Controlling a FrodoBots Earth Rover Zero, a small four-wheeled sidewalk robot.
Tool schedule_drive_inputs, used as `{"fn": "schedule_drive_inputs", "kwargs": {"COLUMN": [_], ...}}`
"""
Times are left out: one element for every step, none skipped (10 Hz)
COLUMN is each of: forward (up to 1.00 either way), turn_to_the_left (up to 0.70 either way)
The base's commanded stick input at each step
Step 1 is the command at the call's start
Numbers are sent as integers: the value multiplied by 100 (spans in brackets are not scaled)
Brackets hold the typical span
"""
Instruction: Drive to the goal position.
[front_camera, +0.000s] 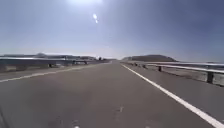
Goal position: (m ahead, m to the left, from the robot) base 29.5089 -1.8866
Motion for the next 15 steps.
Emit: {"fn": "schedule_drive_inputs", "kwargs": {"forward": [100, 100, 100, 100, 100, 100, 100, 100, 100, 100, 100, 100, 100, 100, 100], "turn_to_the_left": [0, 0, 0, 0, 0, 0, 0, 0, 0, 0, 0, 0, 0, 0, 0]}}
